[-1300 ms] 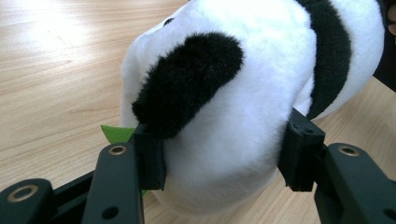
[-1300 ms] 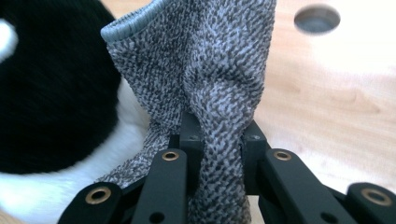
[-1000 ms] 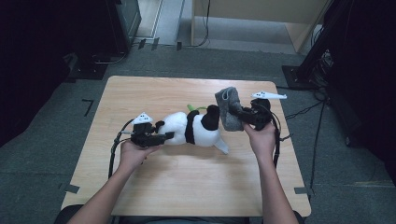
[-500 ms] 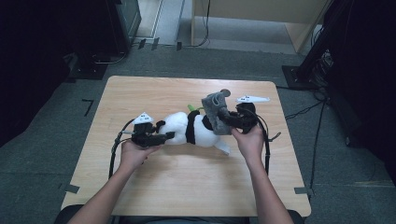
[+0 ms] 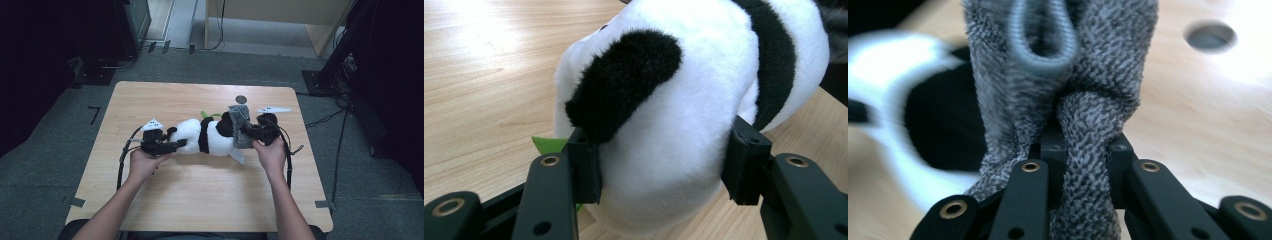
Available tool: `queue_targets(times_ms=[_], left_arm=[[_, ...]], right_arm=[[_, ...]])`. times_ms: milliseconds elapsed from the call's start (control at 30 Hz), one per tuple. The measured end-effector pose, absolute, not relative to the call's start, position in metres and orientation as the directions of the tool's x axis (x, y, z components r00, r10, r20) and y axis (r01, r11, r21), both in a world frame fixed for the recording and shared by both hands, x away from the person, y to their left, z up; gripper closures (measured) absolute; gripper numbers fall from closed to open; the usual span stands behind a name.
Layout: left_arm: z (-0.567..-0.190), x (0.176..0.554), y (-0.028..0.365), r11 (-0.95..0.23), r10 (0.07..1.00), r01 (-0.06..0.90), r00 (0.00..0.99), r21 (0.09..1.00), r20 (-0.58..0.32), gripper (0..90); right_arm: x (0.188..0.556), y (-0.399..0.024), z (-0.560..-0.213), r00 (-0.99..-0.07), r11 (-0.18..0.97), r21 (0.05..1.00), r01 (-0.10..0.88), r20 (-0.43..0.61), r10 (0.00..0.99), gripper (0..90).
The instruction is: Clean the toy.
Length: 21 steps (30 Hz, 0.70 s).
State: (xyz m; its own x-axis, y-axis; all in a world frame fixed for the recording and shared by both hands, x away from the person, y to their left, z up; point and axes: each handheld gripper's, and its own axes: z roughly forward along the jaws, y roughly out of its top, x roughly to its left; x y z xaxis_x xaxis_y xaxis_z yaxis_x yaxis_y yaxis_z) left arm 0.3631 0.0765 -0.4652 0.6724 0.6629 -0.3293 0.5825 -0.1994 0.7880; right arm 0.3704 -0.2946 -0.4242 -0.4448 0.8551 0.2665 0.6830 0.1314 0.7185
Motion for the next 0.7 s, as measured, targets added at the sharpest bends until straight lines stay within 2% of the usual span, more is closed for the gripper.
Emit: queue_targets(times_ms=[67,167,333,467,600,700], left_arm=[[-0.465,0.363,0.077,-0.203,0.663,0.580,0.674,0.789,-0.326,44.7],[-0.465,0.363,0.076,-0.199,0.665,0.581,0.671,0.789,-0.326,44.4],[-0.465,0.362,0.076,-0.203,0.664,0.574,0.676,0.794,-0.319,43.4],[-0.464,0.360,0.074,-0.210,0.666,0.561,0.682,0.801,-0.302,42.1],[-0.465,0.361,0.075,-0.218,0.663,0.544,0.691,0.810,-0.286,39.6],[-0.466,0.361,0.075,-0.225,0.654,0.523,0.706,0.822,-0.270,32.8]], right_arm=[[0.373,-0.297,-0.427,-0.423,0.152,0.695,0.703,0.236,0.875,78.2],[0.370,-0.305,-0.416,-0.430,0.101,0.728,0.678,0.283,0.857,78.2],[0.355,-0.299,-0.380,-0.502,0.094,0.810,0.579,0.263,0.824,78.0],[0.349,-0.283,-0.363,-0.580,0.094,0.844,0.528,0.278,0.766,77.9],[0.357,-0.266,-0.372,-0.608,0.145,0.827,0.543,0.268,0.747,77.7],[0.366,-0.262,-0.385,-0.599,0.168,0.805,0.569,0.265,0.756,77.7]])
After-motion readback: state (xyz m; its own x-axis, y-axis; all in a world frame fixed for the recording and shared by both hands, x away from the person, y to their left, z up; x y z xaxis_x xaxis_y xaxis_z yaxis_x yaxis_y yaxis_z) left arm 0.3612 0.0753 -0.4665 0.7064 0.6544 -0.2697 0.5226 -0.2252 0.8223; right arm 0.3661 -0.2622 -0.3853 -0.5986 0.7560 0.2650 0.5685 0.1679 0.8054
